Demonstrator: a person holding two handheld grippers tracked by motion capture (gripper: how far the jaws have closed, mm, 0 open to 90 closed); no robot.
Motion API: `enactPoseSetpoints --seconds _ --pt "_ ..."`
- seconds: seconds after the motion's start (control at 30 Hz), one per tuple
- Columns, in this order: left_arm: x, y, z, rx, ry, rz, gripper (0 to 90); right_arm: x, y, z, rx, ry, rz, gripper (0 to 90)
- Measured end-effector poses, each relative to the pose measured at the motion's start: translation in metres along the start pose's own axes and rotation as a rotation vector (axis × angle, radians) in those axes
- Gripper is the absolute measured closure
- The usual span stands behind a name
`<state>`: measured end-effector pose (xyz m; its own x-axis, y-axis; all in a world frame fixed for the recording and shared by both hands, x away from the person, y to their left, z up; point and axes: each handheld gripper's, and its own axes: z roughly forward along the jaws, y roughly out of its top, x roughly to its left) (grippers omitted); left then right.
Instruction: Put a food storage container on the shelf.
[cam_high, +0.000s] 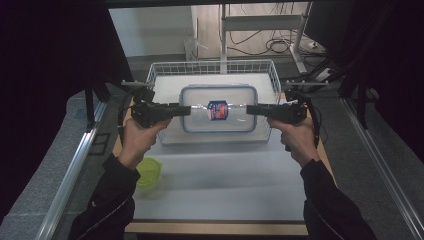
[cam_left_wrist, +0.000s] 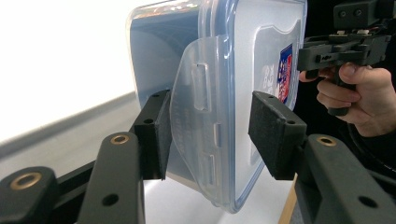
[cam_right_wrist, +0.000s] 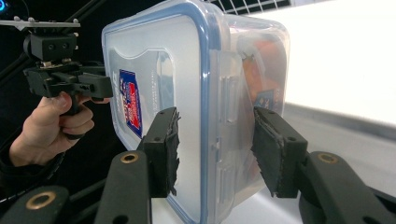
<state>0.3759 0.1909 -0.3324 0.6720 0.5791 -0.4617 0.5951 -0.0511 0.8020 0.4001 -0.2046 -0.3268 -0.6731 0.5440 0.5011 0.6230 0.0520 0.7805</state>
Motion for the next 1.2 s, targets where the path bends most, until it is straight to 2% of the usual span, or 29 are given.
enactPoseSetpoints --seconds 0.23,0.47,0.7,0.83,0.93,1.2 --pt "0.016 0.018 0.001 -0.024 -0.022 -0.019 50.8 -0.003 0.022 0.008 0.0 -0.009 -0.012 52.3" --pt "0.024 0.035 0.002 -0.038 -0.015 -0.019 50.9 -0.01 0.041 0.014 -0.002 -0.002 -0.006 52.3" --pt "0.032 0.05 0.001 -0.06 -0.015 -0.025 50.9 -0.012 0.058 0.02 -0.011 -0.006 -0.006 52.2" --pt "0.038 0.054 0.002 -0.074 -0.009 -0.026 50.9 -0.015 0.064 0.025 -0.012 -0.003 -0.001 52.2" --pt "0.043 0.056 0.006 -0.074 -0.005 -0.049 50.8 -0.022 0.068 0.03 -0.01 -0.003 0.008 52.1" --pt "0.056 0.055 0.014 -0.077 0.002 -0.076 50.7 -0.034 0.074 0.04 -0.002 -0.01 0.039 52.0"
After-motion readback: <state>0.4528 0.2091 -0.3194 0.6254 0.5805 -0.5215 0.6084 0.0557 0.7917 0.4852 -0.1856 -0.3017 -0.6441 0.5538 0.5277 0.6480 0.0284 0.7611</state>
